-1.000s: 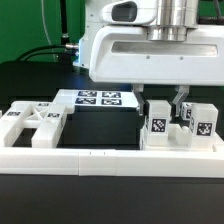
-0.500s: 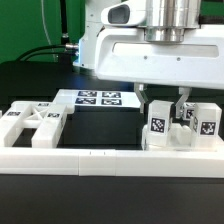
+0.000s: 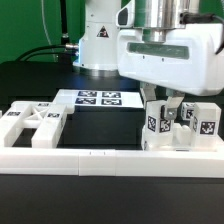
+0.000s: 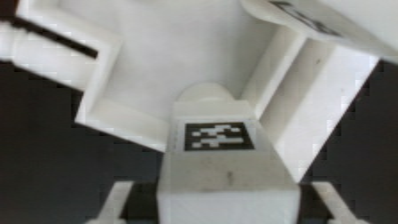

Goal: Assemble chair

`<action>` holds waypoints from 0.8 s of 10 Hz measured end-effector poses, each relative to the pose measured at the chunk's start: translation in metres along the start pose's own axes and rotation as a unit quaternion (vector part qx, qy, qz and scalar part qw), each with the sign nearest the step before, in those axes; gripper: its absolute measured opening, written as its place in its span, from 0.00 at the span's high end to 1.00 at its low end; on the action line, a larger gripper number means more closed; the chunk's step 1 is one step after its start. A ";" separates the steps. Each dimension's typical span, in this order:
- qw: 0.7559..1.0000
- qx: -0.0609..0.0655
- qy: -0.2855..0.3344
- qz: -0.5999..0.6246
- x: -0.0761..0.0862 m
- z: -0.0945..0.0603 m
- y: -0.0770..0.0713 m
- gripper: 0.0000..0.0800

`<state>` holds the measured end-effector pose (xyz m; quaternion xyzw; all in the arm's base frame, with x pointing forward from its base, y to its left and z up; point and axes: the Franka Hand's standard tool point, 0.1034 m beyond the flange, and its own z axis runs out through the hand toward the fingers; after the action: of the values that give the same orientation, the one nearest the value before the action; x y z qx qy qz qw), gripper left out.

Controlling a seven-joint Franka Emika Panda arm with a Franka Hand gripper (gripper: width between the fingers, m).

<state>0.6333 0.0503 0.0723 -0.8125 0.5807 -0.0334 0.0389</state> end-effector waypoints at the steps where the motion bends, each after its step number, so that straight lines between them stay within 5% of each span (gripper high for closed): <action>1: 0.999 0.003 -0.007 0.037 0.002 0.000 0.001 0.64; 3: 0.997 0.004 -0.007 0.076 0.000 0.000 0.000 0.64; 5: 0.999 0.005 -0.006 0.040 0.001 0.001 0.000 0.29; 8: 0.994 0.006 -0.003 -0.105 0.002 0.000 0.000 0.19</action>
Offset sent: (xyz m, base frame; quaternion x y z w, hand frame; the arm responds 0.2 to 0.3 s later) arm 0.0000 0.0000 0.0000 0.0000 0.0000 -0.0650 0.9979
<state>0.6340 0.0488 0.0719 -0.8688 0.4920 -0.0385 0.0411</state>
